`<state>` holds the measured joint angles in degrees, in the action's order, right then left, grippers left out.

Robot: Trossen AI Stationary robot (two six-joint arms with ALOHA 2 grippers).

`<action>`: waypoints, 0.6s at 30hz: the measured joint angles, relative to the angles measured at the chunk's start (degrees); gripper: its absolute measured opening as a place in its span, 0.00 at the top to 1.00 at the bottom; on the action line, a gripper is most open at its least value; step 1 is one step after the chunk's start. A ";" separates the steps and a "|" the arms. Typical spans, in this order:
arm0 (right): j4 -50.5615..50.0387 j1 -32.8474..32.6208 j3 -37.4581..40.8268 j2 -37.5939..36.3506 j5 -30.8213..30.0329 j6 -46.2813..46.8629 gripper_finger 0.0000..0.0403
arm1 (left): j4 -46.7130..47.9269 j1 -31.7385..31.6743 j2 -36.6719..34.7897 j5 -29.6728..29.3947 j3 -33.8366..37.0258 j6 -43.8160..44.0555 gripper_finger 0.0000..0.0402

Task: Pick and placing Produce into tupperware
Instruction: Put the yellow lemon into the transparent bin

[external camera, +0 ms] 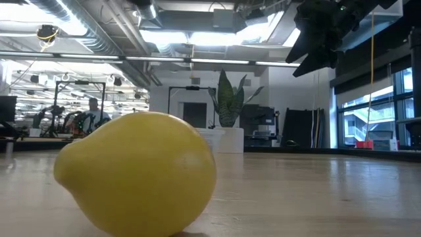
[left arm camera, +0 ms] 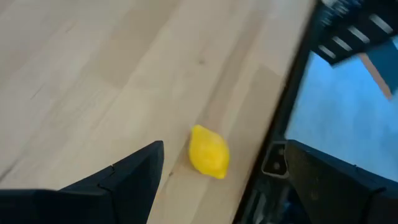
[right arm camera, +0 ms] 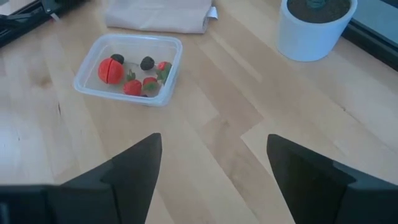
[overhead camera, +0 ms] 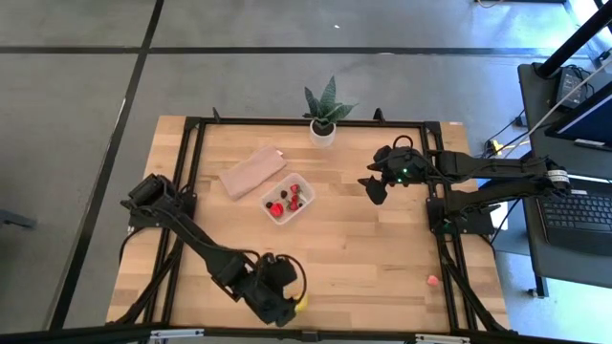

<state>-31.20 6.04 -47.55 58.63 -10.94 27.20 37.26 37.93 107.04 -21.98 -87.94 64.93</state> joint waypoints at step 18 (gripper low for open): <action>0.04 0.00 0.00 0.02 0.04 1.25 0.27 | -0.74 -1.61 9.31 8.07 -1.83 12.73 0.20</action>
<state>-31.16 6.04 -47.55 58.65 -10.90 28.45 36.51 36.32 116.35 -13.91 -89.77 77.66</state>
